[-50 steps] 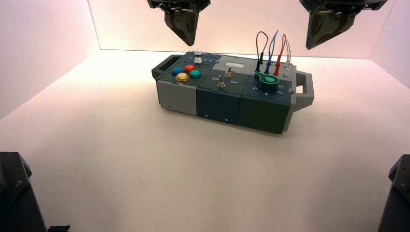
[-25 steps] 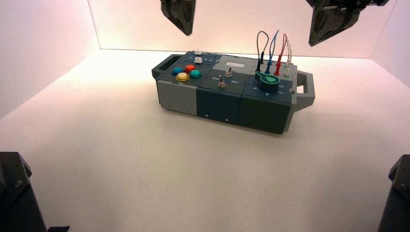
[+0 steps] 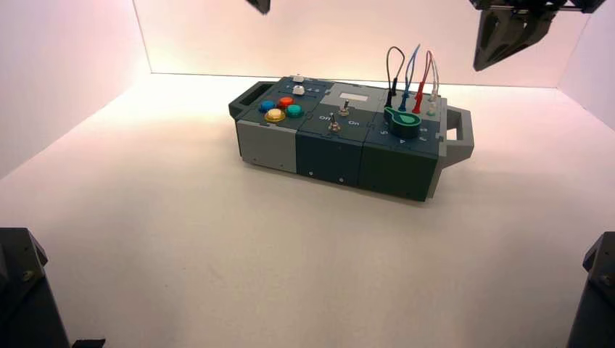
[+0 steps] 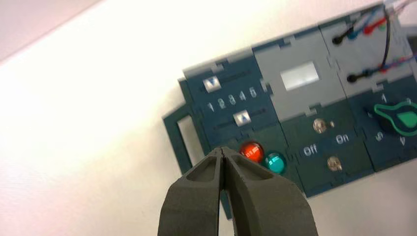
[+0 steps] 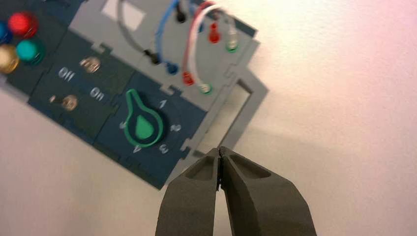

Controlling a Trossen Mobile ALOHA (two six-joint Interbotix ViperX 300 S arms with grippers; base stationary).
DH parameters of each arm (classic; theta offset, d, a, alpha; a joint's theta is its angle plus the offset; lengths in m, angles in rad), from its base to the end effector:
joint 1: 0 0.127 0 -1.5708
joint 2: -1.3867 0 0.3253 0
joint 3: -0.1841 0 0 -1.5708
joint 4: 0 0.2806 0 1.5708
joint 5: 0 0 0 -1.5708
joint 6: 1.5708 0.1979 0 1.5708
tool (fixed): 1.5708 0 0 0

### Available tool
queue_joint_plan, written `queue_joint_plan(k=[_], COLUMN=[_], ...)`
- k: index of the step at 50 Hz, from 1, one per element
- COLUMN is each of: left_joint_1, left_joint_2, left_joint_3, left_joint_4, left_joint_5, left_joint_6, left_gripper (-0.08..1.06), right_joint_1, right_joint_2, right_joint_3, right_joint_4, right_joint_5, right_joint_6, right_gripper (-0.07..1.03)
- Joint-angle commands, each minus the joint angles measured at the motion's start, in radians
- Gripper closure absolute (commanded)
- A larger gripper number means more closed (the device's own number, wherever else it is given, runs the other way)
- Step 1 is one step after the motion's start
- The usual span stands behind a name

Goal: Move the box closer.

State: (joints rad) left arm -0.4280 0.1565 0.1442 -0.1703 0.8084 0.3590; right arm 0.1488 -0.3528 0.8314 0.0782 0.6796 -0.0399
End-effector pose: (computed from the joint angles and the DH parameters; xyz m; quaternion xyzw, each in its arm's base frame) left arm 0.4134 -0.2153 0.1753 0.1775 0.4858 -0.2922 0.8044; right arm 0.2695 0.0502 0.1375 -0.0185 0.5468 0.0770 0.8335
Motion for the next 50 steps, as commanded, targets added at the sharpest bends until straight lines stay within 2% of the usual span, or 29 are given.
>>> queue_joint_plan(k=[1, 7, 13, 16, 22, 28, 39, 50], left_joint_1=[0.015, 0.023, 0.031, 0.037, 0.043, 0.044, 0.069, 0.086], left_joint_2=[0.023, 0.089, 0.147, 0.179, 0.221, 0.261, 0.319, 0.385], left_joint_3=[-0.08, -0.14, -0.186, -0.21, -0.233, -0.249, -0.255, -0.273], left_joint_4=[0.002, 0.002, 0.002, 0.002, 0.003, 0.003, 0.005, 0.005], left_joint_5=[0.012, 0.012, 0.012, 0.011, 0.005, -0.011, -0.041, -0.052], left_joint_6=[0.008, 0.021, 0.035, 0.038, 0.041, 0.041, 0.04, 0.04], left_gripper=[1.01, 1.01, 1.01, 1.01, 1.01, 1.01, 1.01, 1.01], right_joint_1=[-0.038, -0.061, -0.061, -0.064, -0.064, -0.075, -0.135, -0.138], right_joint_2=[0.006, 0.041, 0.069, 0.089, 0.118, 0.147, 0.21, 0.282], right_joint_3=[-0.055, -0.08, -0.072, -0.06, -0.057, -0.061, -0.064, -0.075], right_joint_4=[0.002, 0.0, 0.0, 0.0, -0.002, -0.003, -0.005, -0.008], right_joint_5=[-0.003, -0.018, -0.078, -0.127, -0.175, -0.21, -0.267, -0.319], right_joint_6=[0.011, 0.018, 0.037, 0.057, 0.072, 0.075, 0.075, 0.067], right_gripper=[0.99, 0.98, 0.98, 0.98, 0.98, 0.98, 0.98, 0.98])
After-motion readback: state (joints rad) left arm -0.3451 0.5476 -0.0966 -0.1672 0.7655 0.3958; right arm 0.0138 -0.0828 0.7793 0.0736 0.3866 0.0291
